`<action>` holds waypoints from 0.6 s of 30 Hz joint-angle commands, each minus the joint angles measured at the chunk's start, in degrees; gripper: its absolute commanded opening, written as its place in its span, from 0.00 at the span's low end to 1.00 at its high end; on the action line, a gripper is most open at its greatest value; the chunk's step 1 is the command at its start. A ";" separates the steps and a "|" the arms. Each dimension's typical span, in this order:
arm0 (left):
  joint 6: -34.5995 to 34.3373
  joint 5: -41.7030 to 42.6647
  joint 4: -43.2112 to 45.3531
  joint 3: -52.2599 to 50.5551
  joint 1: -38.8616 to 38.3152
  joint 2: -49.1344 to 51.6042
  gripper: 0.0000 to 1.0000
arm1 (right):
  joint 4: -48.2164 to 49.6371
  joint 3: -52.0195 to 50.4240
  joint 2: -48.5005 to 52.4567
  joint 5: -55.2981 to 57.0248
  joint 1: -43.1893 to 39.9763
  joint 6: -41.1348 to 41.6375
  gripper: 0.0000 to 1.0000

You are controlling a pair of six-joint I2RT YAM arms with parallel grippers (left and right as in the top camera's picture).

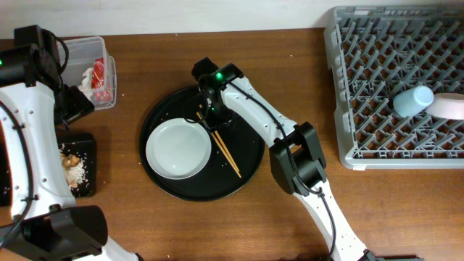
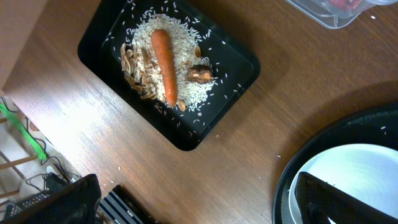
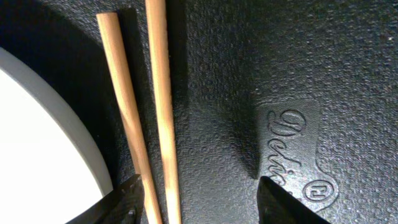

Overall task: Sort waste into correct bins and load items into the dishwasher rack
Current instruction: 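Reach the right gripper to the chopsticks and grasp one, then carry the chopstick right and drop it into the rack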

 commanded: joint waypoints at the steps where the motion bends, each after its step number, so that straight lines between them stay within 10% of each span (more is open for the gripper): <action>1: -0.68 -0.20 -0.04 0.15 0.24 -0.74 0.99 | 1.40 -2.75 0.44 1.36 0.22 0.61 0.58; 8: -0.68 -0.20 -0.04 0.15 0.24 -0.74 0.99 | 3.06 -5.01 0.44 1.86 0.13 0.59 0.54; 18: -0.68 -0.20 -0.04 0.15 0.24 -0.74 0.99 | 2.19 -4.94 0.42 4.96 0.09 0.63 0.12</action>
